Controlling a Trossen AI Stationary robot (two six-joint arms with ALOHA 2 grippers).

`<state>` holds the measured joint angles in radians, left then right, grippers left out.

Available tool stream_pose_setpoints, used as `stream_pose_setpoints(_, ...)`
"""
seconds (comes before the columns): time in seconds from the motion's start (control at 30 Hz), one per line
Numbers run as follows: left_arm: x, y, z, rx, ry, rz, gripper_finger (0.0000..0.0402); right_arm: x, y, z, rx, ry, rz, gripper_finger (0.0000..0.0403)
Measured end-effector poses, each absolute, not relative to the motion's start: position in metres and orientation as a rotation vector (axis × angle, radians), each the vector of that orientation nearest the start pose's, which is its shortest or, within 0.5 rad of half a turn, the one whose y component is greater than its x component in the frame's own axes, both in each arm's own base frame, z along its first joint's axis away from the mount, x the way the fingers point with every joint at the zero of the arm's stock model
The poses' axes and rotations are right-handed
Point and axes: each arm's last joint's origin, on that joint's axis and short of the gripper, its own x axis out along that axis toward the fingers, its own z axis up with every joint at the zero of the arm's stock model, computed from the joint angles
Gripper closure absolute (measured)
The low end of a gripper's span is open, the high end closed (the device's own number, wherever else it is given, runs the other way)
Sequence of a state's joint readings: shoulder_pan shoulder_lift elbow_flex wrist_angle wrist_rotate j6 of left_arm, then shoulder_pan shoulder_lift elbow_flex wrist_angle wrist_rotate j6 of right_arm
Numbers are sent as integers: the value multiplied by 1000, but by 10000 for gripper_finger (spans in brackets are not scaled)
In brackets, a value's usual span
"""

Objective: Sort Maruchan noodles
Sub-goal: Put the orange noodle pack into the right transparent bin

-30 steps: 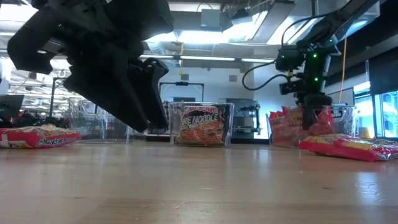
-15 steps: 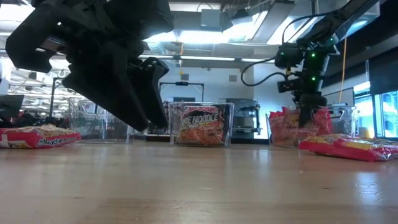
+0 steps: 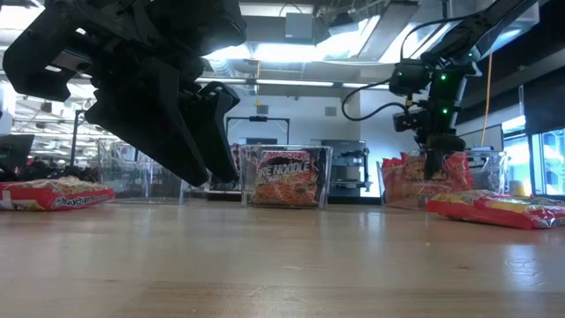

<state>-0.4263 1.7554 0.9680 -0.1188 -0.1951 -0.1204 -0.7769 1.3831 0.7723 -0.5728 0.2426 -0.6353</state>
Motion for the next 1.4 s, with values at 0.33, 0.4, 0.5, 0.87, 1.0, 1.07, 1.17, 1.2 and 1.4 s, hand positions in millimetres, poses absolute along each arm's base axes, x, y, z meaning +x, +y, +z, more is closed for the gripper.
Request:
stream_pose_setpoints(0.33, 315, -137, 156, 165, 874, -162, 193, 167, -175, 183, -193, 1409, -485, 239)
stream_pose_setpoints(0.4, 315, -137, 156, 164, 875, -165, 193, 167, -175, 183, -193, 1409, -485, 239)
stream_pose_setpoints(0.5, 315, -137, 156, 162, 875, -169, 193, 168, -175, 183, -185, 1397, -475, 239)
stream_pose_setpoints(0.87, 314, -138, 156, 145, 884, -207, 193, 169, -177, 189, -157, 1401, -508, 171)
stream_pose_setpoints(1.0, 314, -138, 156, 144, 884, -207, 193, 173, -185, 204, -155, 1401, -591, 165)
stream_pose_setpoints(1.07, 315, -138, 156, 144, 884, -206, 193, 172, -185, 210, -162, 1412, -610, 164)
stream_pose_setpoints(1.17, 315, -138, 156, 143, 881, -206, 193, 171, -183, 209, -155, 1440, -601, 164)
stream_pose_setpoints(1.2, 315, -138, 156, 143, 881, -206, 193, 170, -183, 208, -150, 1445, -595, 164)
stream_pose_setpoints(1.4, 315, -138, 156, 143, 880, -206, 193, 171, -182, 209, -133, 1433, -579, 164)
